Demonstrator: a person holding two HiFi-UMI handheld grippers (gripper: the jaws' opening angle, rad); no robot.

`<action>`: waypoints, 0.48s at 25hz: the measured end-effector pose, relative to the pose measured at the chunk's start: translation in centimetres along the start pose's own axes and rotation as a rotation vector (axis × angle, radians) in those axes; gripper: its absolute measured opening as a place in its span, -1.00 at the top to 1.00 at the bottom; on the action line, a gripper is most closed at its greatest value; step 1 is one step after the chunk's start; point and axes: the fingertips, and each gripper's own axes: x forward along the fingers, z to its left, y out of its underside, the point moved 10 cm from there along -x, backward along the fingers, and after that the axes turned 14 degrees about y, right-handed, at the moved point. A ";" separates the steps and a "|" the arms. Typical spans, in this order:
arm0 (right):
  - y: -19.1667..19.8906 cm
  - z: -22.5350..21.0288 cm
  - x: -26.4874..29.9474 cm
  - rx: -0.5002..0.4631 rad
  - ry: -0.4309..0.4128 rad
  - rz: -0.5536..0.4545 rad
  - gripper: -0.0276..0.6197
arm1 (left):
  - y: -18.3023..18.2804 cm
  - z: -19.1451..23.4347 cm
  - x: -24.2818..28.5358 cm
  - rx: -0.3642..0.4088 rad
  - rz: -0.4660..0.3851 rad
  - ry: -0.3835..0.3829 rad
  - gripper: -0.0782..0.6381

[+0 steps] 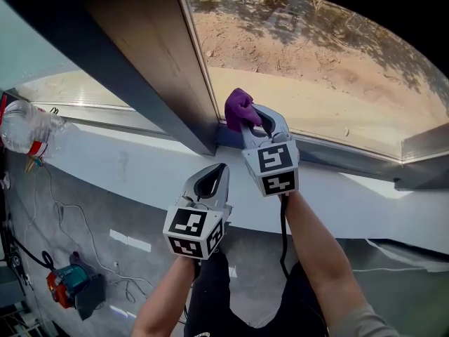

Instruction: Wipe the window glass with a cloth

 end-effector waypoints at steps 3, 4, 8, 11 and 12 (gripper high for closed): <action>0.5 -1.3 -1.0 0.008 0.025 0.011 0.64 | -0.2 -1.1 0.7 0.006 0.006 0.019 0.78; 0.7 -1.8 -1.3 0.012 0.034 0.014 0.64 | -0.2 -1.4 0.9 0.008 0.008 0.024 0.78; 1.4 -3.7 -2.5 0.023 0.073 0.021 0.64 | -0.3 -2.4 1.8 0.017 0.015 0.044 0.78; 1.9 -5.1 -3.4 0.033 0.097 0.030 0.64 | -0.4 -3.2 2.5 0.019 0.018 0.060 0.78; 2.0 -5.6 -3.8 0.038 0.106 0.034 0.64 | -0.4 -3.5 2.8 0.020 0.019 0.066 0.78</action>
